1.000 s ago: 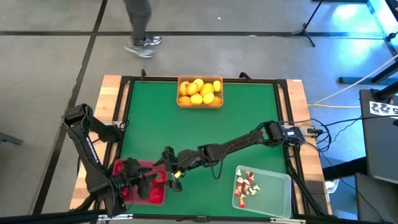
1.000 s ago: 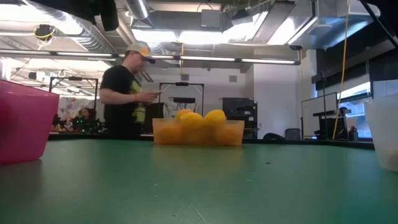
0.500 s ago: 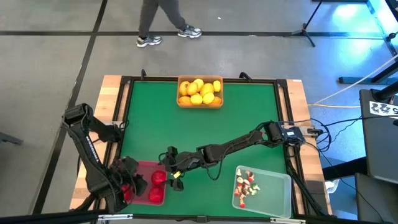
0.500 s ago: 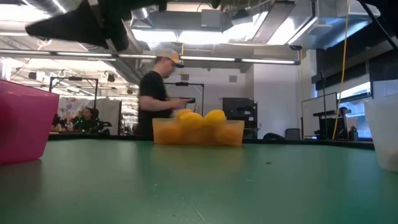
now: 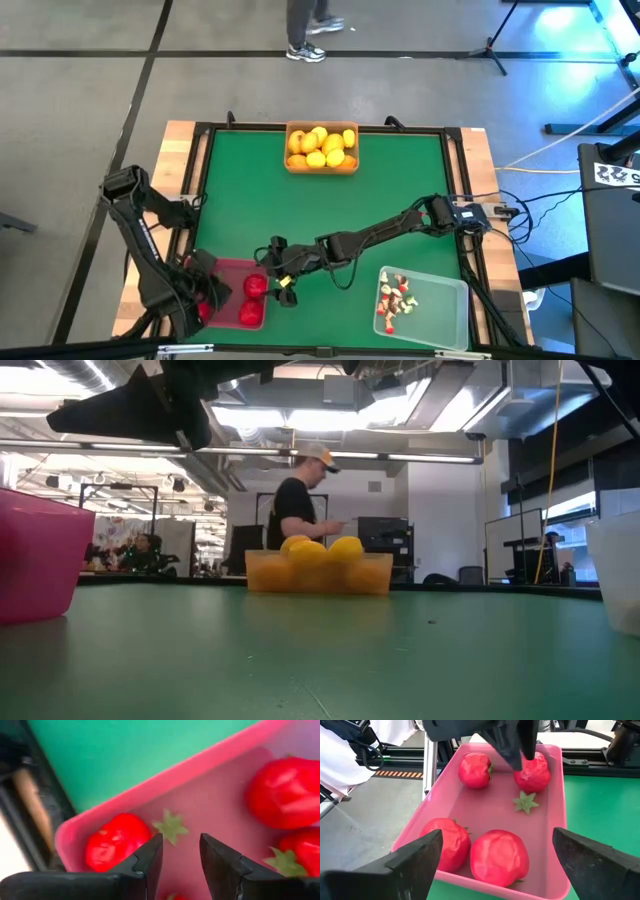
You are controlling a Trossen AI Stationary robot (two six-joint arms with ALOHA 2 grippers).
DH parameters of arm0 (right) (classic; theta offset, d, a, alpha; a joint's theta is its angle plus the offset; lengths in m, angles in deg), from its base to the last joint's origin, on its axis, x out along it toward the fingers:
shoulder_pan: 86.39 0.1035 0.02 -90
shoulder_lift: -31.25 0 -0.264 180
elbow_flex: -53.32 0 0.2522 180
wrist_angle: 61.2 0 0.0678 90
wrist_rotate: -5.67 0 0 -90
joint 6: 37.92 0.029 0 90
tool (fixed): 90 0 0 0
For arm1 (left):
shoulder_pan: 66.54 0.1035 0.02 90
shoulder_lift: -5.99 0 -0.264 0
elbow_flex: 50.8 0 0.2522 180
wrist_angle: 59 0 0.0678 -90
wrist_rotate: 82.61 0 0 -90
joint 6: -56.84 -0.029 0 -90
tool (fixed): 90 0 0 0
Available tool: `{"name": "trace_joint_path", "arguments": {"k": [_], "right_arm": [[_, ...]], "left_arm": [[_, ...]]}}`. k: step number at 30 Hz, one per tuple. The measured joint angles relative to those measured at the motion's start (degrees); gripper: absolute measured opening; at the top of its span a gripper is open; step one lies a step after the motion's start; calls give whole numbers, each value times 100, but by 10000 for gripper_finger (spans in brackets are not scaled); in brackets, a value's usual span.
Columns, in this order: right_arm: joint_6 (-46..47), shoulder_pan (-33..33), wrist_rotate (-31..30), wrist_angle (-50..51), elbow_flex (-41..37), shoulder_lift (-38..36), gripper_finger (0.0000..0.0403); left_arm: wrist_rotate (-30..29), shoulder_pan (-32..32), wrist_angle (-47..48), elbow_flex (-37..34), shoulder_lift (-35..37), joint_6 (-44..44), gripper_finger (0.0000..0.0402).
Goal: Sort produce into baskets
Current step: Put the tomato leaf into the red bin, then return to Home Position
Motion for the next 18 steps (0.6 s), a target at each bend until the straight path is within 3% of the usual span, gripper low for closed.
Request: {"name": "trace_joint_path", "arguments": {"k": [4,6,10,18], "right_arm": [[0,-1,0,3,0,0,374],[1,-2,0,1,0,0,374],[2,-2,2,158,-7,-180,374],[-292,-116,166,692,0,-1221,374]], "left_arm": [[530,17,502,0,9,98,120],[391,31,539,0,33,99,120],[-623,222,303,0,190,-30,126],[-2524,523,128,0,760,-129,129]]}}
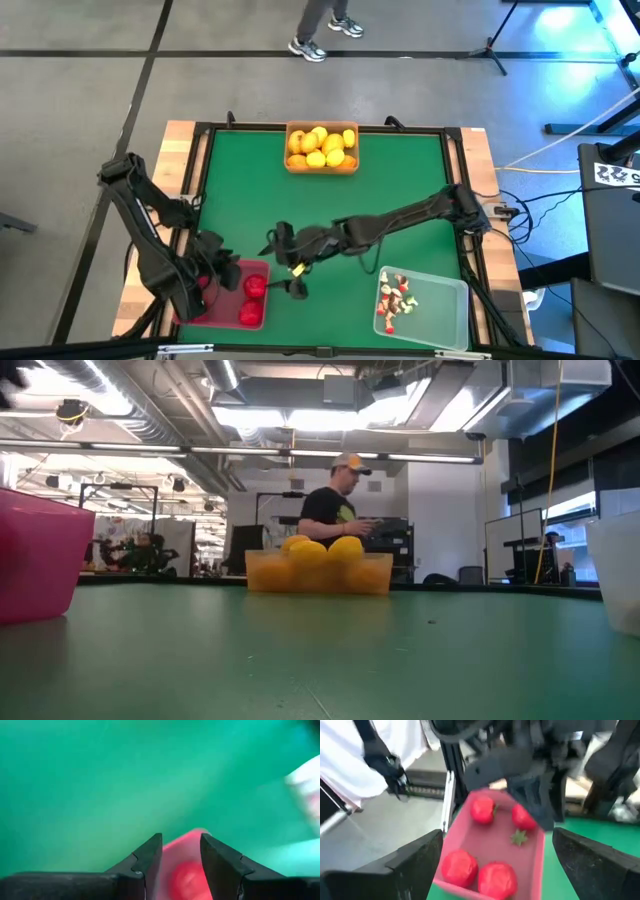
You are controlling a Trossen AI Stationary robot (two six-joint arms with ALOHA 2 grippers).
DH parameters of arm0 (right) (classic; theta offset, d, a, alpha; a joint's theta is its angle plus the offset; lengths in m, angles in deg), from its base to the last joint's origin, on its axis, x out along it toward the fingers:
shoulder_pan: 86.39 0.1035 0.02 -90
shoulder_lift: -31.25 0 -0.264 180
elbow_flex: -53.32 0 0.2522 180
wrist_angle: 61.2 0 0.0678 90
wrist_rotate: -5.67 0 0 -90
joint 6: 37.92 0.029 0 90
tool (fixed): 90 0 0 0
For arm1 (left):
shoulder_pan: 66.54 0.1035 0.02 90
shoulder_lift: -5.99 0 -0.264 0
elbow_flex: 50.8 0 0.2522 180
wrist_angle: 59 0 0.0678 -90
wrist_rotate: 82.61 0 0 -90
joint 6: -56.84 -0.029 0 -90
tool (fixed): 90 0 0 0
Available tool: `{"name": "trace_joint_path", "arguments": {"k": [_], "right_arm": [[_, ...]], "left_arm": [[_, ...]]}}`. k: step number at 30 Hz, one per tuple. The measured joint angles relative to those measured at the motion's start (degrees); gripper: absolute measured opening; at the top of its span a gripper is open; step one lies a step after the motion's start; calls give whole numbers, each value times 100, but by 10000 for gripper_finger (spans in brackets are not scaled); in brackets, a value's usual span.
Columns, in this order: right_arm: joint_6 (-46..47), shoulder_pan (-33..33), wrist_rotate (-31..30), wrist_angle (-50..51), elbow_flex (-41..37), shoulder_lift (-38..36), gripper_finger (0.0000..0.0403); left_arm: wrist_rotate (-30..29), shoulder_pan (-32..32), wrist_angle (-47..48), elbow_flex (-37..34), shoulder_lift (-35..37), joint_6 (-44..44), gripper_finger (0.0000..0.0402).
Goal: Sort produce into baskets
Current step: Return to Home Position
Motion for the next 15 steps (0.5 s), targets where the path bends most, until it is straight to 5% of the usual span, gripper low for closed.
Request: {"name": "trace_joint_path", "arguments": {"k": [6,15], "right_arm": [[-112,-246,402,896,4,-840,374],[-407,-827,1086,2710,0,-2461,374]], "left_arm": [[-1237,120,-16,41,619,-531,129],[-3217,165,-48,559,1454,-2547,129]]}}
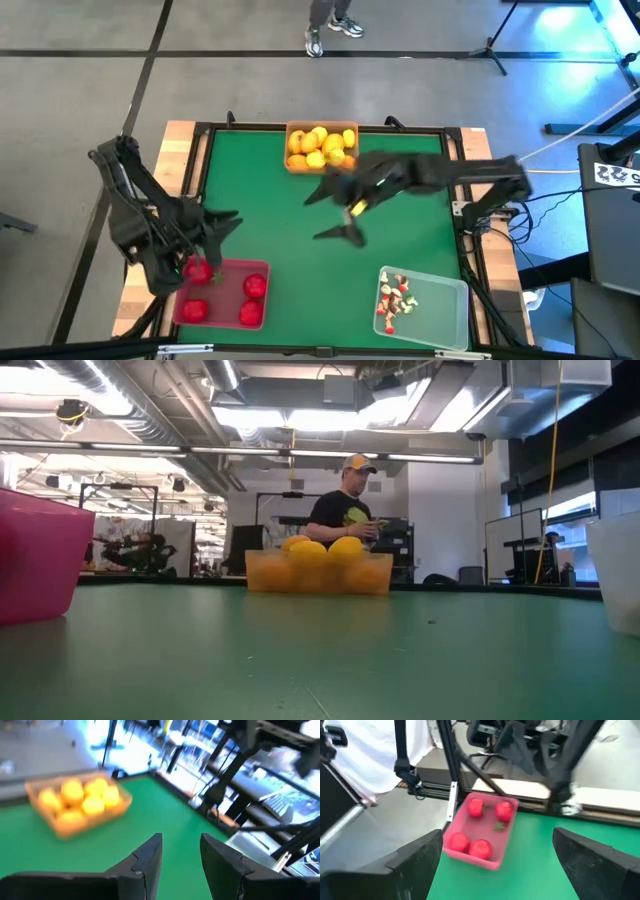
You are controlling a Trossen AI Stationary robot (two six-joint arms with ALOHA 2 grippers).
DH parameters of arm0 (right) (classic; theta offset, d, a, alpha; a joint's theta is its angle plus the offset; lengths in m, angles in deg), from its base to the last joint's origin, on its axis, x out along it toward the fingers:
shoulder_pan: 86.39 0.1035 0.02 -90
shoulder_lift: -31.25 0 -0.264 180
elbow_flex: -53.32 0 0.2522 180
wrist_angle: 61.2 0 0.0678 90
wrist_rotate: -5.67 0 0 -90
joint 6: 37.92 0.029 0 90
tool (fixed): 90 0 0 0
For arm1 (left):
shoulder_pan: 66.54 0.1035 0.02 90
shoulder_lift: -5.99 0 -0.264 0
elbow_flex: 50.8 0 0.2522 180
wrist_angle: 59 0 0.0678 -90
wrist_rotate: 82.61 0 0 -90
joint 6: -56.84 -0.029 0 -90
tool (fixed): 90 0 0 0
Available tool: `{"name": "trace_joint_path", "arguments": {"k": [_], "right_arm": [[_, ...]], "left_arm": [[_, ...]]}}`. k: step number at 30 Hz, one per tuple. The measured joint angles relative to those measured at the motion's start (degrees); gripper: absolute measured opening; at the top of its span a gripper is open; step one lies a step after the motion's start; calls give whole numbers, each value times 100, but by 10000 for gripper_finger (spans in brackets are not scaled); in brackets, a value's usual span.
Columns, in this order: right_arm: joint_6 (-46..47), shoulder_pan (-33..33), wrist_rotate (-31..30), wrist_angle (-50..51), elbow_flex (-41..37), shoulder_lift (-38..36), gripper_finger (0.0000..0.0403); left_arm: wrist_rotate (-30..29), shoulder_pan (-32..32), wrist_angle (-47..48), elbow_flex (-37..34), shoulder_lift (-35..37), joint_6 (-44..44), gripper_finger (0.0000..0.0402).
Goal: Sort produce into baskets
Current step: Return to Home Position
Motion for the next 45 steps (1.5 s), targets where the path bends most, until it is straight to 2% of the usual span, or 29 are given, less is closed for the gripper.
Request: {"name": "trace_joint_path", "arguments": {"k": [5,10,12,16,24,32,37,45], "right_arm": [[-796,-154,-331,783,0,-993,374],[-1034,-185,-1628,1435,0,-1941,374],[-1110,-190,-1898,1530,0,-2307,374],[-1268,-188,-1958,1767,0,-2994,374],[-794,-185,-1958,2458,-135,-4224,374],[-472,-185,-2412,2387,-1168,-5473,374],[-161,-185,-2474,2339,-1862,-6183,374],[259,-185,-2753,1787,-3025,-7351,374]], "left_arm": [[-214,2,-3,310,338,-1203,129],[-624,6,-1,462,658,-1926,129],[-843,6,0,464,804,-2122,129],[-1116,6,25,468,1078,-2187,129],[-1071,-165,25,468,1211,-2971,129],[-1117,-793,47,468,2075,-2578,129],[-1614,-1404,67,468,2571,-3072,129],[-1659,-2170,527,466,3479,-3265,129]]}}
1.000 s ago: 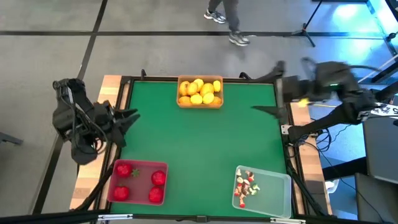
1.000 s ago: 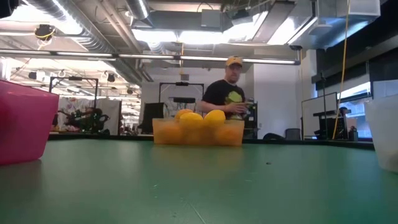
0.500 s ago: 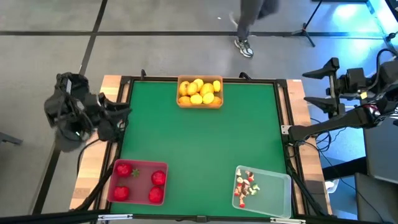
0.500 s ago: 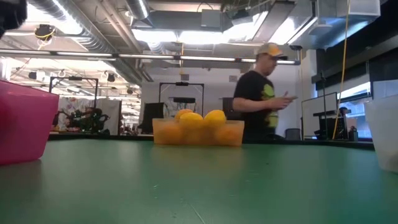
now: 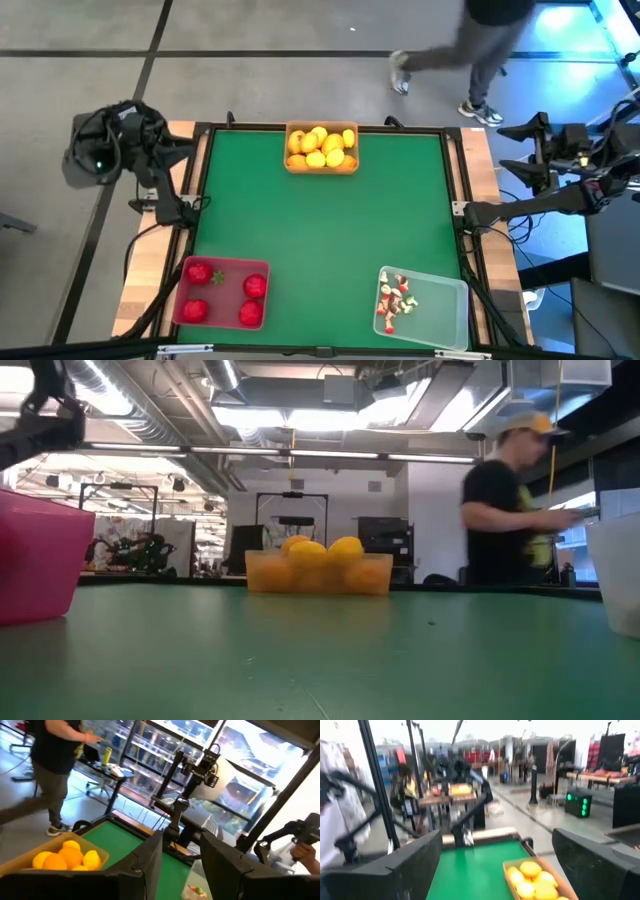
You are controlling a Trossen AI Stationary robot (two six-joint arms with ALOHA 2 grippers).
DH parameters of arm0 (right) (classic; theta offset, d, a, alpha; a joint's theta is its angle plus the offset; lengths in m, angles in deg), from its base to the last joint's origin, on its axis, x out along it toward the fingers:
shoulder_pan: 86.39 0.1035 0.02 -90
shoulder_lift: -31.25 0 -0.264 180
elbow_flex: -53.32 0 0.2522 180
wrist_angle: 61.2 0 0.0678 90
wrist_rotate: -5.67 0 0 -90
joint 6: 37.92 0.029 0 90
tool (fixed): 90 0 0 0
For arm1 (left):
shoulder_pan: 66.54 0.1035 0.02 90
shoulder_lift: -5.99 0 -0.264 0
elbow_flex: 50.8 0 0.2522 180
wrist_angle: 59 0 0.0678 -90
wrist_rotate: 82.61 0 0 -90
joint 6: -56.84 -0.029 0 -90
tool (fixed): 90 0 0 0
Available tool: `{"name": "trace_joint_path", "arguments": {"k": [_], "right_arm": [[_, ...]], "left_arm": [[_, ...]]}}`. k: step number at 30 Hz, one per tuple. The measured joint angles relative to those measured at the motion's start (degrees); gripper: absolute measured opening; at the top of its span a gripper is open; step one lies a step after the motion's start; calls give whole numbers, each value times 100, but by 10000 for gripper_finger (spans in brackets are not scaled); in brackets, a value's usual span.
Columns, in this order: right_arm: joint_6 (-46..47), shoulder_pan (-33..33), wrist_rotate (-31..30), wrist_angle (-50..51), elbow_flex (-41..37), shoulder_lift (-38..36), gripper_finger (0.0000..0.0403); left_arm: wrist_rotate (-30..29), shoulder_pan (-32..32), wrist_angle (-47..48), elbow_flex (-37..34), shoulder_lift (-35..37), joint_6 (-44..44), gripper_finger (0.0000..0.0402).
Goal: Sort produce into baskets
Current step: Return to Home Position
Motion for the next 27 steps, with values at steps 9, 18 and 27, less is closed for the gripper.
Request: {"name": "trace_joint_path", "arguments": {"k": [9,18,27], "right_arm": [[-43,0,-2,-674,-697,-610,374],[-31,2,64,-793,-754,-615,374],[-131,2,939,-898,-754,-642,374]], "left_arm": [[389,-331,-152,-2,652,-374,129],[86,-334,-1932,-1883,238,1632,129],[21,-65,-2104,-3842,-212,4433,129]]}}
